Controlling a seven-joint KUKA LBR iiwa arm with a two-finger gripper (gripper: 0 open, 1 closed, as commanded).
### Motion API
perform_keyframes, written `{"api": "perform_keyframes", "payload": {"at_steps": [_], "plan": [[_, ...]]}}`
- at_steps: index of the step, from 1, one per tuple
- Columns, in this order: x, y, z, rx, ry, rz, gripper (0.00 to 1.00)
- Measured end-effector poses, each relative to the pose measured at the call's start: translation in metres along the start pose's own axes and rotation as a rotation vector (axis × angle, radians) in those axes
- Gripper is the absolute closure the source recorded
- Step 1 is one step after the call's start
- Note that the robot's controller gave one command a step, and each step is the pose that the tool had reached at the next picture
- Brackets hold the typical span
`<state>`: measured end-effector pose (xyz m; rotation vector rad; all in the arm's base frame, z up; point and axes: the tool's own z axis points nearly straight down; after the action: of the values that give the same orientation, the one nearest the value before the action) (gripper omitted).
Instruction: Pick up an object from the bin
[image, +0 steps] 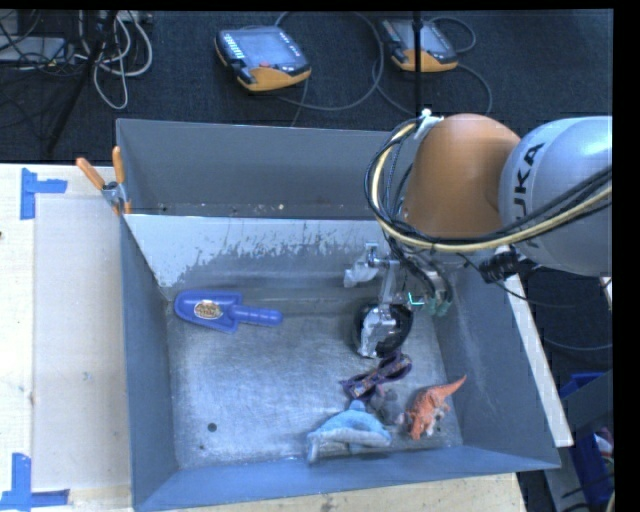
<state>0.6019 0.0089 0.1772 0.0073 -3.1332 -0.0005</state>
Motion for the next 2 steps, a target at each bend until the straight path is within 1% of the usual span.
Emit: {"api": "perform_keyframes", "payload": {"at_steps": [1,2], "plan": [[-0.002,0.0,-0.005,0.0,-0.007,0.0,0.0],[0.009,-0.035,0.035,0.0,-0.013,-0.081,0.0]]}}
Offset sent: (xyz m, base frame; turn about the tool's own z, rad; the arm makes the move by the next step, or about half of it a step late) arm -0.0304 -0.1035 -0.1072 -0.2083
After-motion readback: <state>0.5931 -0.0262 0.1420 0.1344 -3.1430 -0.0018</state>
